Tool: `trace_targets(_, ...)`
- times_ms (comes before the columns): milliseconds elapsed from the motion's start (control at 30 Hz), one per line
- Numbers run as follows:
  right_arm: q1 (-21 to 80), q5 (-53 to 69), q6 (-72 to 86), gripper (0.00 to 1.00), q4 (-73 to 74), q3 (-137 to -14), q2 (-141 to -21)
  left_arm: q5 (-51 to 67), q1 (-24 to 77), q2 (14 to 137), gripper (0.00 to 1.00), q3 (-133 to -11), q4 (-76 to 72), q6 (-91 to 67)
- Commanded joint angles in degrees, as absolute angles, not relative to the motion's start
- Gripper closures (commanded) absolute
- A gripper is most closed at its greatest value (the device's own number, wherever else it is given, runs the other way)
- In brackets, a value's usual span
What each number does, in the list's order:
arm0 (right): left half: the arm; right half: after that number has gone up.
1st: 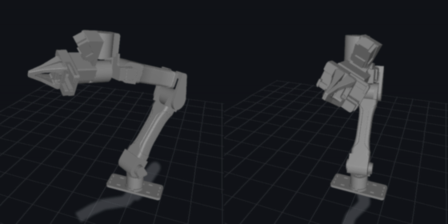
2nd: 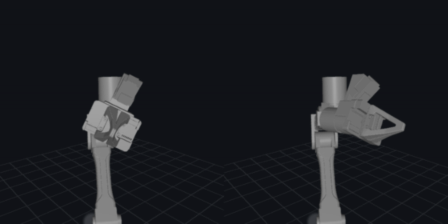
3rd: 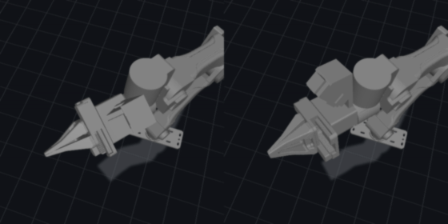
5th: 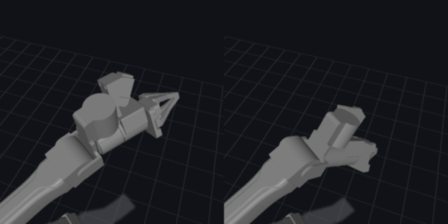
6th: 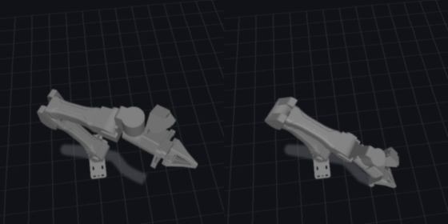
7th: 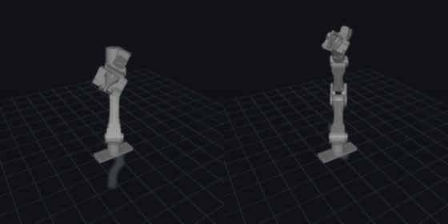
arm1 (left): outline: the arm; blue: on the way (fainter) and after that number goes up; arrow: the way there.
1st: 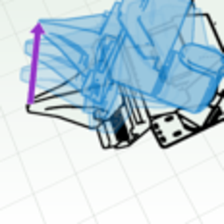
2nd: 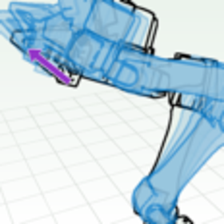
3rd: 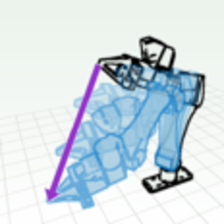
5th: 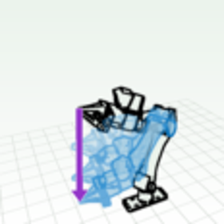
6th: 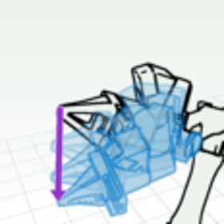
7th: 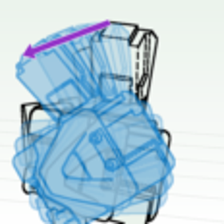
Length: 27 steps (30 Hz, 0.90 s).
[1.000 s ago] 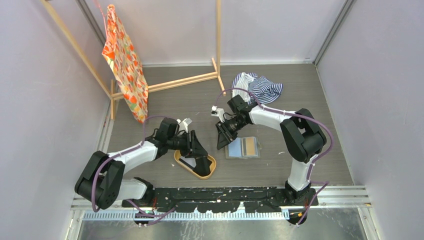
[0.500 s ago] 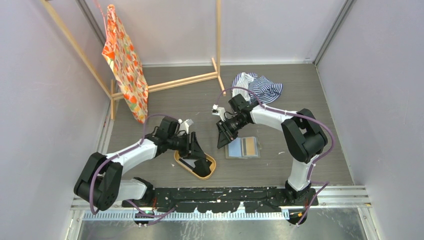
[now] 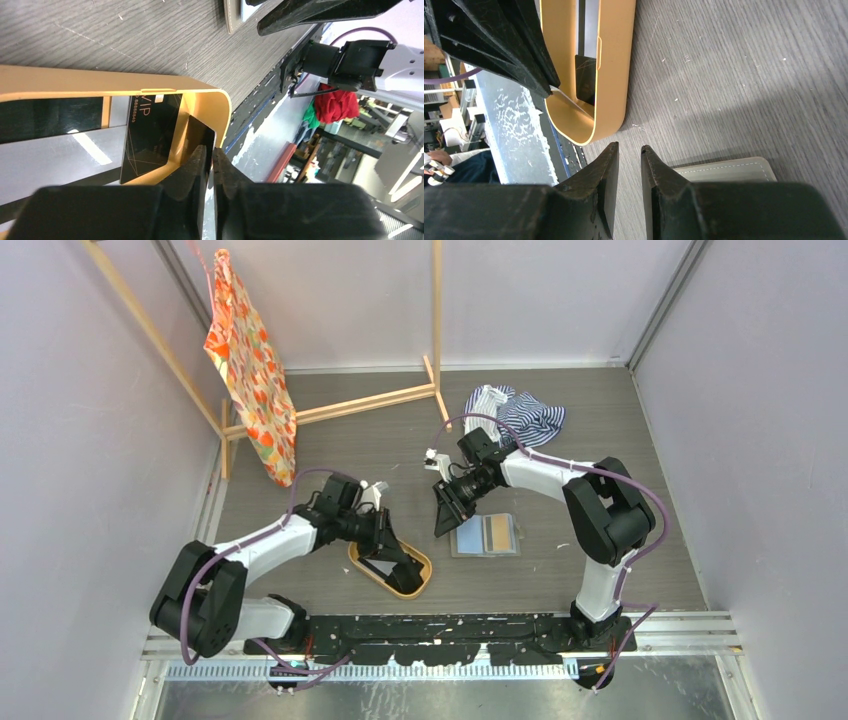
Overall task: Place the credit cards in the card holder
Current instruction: Pick up the credit card from the card holder, then insert the credit card into the card holder.
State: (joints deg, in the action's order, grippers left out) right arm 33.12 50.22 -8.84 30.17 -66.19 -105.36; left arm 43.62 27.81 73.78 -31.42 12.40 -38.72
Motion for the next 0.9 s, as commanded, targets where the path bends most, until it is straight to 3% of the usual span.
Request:
trace_targets(0, 32.53, 51.83, -8.75, 0.72, 29.33, -67.5, -102.18, 43.47, 28.12, 73.59, 0.99, -34.5, 16.0, -36.02)
trace_targets(233, 30.83, 53.25, -8.79, 0.72, 29.61, -67.49, -100.89, 36.92, 28.12, 69.69, 1.0, -38.29, 25.39, -31.43)
trace_targets(467, 27.84, 58.0, -16.72, 0.72, 37.27, -69.86, -97.94, 32.72, 27.69, 62.29, 1.0, -38.6, 25.07, -33.77)
trace_targets(667, 23.69, 61.52, -30.35, 0.72, 49.83, -72.49, -95.15, 32.86, 27.6, 53.07, 1.0, -36.44, 18.24, -35.12)
trace_targets(867, 22.0, 64.32, -35.27, 0.68, 54.53, -72.8, -93.79, 37.69, 27.89, 53.8, 1.0, -33.93, 2.54, -36.56)
